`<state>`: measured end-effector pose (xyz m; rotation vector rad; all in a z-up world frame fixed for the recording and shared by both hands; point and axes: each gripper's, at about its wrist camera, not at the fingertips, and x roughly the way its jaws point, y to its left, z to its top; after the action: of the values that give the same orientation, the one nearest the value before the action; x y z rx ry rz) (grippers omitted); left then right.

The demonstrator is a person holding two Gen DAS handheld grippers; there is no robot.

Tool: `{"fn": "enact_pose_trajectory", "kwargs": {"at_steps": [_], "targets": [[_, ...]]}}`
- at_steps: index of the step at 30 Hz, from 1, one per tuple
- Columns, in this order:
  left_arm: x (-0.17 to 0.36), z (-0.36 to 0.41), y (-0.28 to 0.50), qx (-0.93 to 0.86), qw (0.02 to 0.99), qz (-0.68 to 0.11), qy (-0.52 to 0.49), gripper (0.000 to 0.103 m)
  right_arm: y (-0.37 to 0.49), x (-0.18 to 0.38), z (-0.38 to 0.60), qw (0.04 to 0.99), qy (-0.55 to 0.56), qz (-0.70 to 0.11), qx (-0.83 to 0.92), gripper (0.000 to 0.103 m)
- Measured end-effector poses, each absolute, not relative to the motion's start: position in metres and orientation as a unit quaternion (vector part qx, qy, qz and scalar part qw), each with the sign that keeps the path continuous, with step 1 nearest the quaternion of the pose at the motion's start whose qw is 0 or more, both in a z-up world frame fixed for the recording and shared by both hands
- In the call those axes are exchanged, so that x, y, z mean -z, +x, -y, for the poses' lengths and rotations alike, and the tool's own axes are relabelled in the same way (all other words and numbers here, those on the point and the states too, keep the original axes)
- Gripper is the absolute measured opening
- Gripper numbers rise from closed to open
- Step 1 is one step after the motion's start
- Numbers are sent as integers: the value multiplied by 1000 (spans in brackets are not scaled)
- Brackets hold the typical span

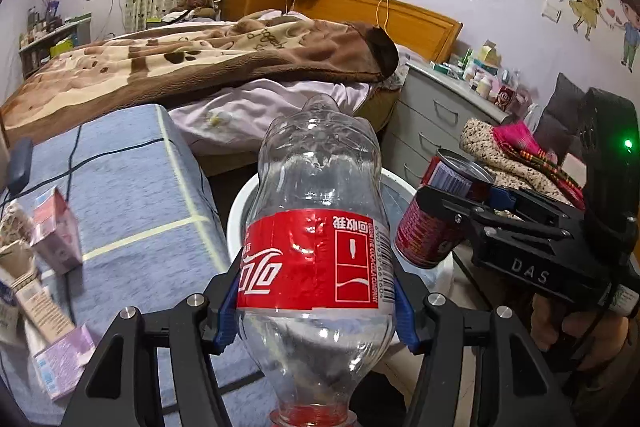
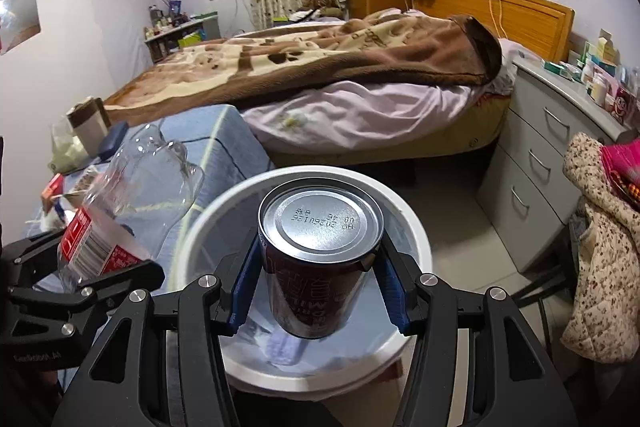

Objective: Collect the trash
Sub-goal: 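Carry bottle and can over the bin and open both tools, then move both tools back toward the remaining cartons on the mattress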

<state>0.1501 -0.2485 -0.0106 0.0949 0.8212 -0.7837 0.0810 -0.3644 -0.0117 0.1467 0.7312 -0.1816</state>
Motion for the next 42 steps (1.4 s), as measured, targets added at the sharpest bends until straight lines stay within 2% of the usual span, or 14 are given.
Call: {"fn": "enact_pose_trajectory", "kwargs": {"at_steps": [21, 24, 42], "targets": [[32, 281, 182, 392, 824, -407, 38, 64, 86, 32, 383, 913, 85, -387, 99, 56], [30, 276, 184, 391, 825, -408, 32, 64, 86, 28, 381, 918, 82, -374, 102, 71], [-4, 192, 177, 327, 872, -363, 26, 64, 88, 3, 352, 935, 80, -334, 91, 71]]}}
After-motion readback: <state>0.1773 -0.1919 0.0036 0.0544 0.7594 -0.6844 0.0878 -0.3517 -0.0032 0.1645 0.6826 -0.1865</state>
